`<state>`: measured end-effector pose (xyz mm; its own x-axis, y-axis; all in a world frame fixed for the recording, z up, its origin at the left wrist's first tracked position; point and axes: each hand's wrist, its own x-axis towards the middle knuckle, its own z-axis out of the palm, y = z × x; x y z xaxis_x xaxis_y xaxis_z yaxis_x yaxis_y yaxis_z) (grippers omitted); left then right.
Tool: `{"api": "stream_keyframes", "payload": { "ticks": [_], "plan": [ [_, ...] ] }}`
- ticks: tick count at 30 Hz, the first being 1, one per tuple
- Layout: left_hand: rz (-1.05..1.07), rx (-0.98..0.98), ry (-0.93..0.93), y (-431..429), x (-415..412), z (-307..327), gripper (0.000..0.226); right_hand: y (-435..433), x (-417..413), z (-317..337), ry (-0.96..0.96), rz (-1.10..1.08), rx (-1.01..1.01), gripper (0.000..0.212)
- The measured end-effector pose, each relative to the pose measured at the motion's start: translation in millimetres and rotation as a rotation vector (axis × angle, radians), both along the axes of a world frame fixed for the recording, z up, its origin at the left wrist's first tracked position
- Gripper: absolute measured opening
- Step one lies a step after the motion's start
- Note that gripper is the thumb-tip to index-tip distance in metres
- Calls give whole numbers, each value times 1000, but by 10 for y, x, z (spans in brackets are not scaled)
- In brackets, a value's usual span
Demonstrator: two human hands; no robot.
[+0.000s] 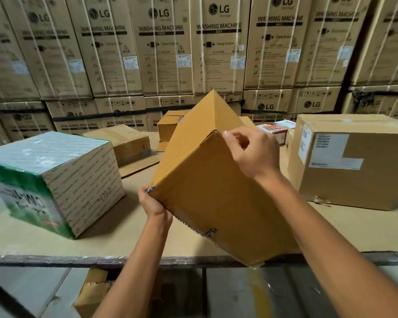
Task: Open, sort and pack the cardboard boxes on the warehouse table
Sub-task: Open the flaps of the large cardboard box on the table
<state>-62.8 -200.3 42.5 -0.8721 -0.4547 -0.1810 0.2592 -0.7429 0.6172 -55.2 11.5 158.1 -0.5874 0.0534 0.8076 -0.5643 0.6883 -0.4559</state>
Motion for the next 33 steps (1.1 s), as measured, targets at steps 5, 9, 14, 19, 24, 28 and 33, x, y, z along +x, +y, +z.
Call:
{"api": "stream_keyframes", "payload": {
  "ticks": [5, 9, 14, 19, 24, 28, 33],
  "plan": [
    [-86, 57, -96, 0, 14, -241, 31, 50, -389, -69, -379, 139, 109, 56],
    [-216, 114, -295, 129, 88, -623, 30, -118, -577, -274, -854, 85, 344, 106],
    [-315, -62, -683, -119, -127, -1564, 44, -356, -536, -665, -918, 98, 720, 86],
    [-224, -423, -695, -289, -92, -1491, 33, -200, -649, -851, -946, -5, 705, 79],
    [-99, -883, -409, -350, -154, -607, 24, -88, -684, -1324, -877, -56, 841, 77],
    [14, -1661, -33, -36, -32, -158, 44, -51, -755, -1231, -865, 5, 800, 71],
    [-245, -2324, 79, 501, -212, -198, 79, 225, -945, -1208, -714, -111, 213, 47]
  ]
}}
